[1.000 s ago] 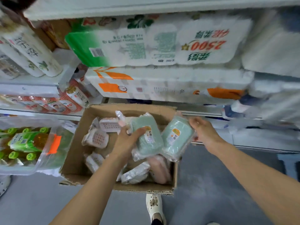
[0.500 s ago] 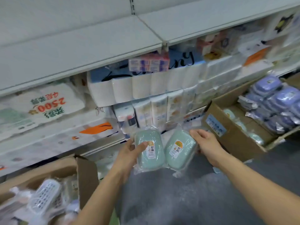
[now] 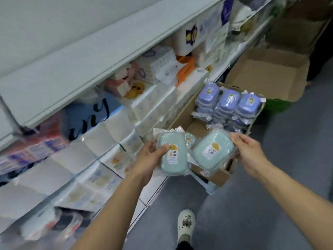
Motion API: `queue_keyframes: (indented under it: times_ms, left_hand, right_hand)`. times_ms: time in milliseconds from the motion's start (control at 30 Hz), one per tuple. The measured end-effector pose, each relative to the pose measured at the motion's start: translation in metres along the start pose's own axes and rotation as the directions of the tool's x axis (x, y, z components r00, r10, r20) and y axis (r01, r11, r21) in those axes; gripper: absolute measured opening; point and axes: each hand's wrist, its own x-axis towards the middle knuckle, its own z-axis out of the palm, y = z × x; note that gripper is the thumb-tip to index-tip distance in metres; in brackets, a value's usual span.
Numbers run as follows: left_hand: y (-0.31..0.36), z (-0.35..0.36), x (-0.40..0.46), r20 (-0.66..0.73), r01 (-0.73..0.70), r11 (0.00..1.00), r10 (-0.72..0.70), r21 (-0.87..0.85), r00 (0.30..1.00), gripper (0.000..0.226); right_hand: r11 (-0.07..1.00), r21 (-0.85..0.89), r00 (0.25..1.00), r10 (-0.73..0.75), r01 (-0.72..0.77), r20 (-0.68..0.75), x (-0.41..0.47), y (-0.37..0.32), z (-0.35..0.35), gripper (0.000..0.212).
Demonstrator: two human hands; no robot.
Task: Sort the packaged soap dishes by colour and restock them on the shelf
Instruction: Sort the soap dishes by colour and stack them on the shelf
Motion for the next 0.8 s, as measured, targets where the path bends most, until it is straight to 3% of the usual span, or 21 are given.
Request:
queue_keyframes:
  times_ms: [100, 200, 300, 433, 567, 700, 800]
  left_hand:
    - [0.015, 0.035, 0.072, 0.063, -0.006, 0.999, 0.003, 0.048, 0.998, 0.032]
    - [0.015, 0.067, 0.141, 0.117, 0.011, 0.994, -0.024, 0.112, 0.993, 0.029]
    - [-0.002, 0.089, 0.198, 0.171, 0.045, 0.971, -0.088, 0.236, 0.981, 0.023]
    - [-0.040, 0.093, 0.253, 0.198, 0.095, 0.901, -0.194, 0.424, 0.961, 0.028]
    - [-0.071, 0.087, 0.276, 0.203, 0.087, 0.782, -0.265, 0.618, 0.943, 0.028]
    - [-0.081, 0.084, 0.283, 0.262, -0.076, 0.604, -0.226, 0.794, 0.938, 0.060]
    - [-0.085, 0.082, 0.284, 0.378, -0.289, 0.415, -0.151, 0.863, 0.913, 0.065]
  right_hand:
    - [0.997, 0.015, 0.987, -0.068, 0.071, -0.143, 0.058, -0.003, -0.006, 0.014]
    - [0.993, -0.080, 0.976, -0.100, 0.086, -0.191, 0.114, 0.012, -0.001, 0.016]
    - [0.987, -0.159, 0.985, -0.018, -0.010, -0.174, 0.158, 0.038, 0.013, 0.017]
    - [0.928, -0.292, 0.973, 0.219, -0.232, -0.077, 0.199, 0.081, 0.031, 0.026]
    - [0.864, -0.363, 0.935, 0.347, -0.350, -0.076, 0.215, 0.107, 0.046, 0.027]
    - [0.819, -0.541, 0.973, 0.230, -0.190, 0.006, 0.220, 0.115, 0.053, 0.022]
    - [0.756, -0.648, 0.967, 0.223, -0.092, 0.122, 0.210, 0.113, 0.056, 0.040]
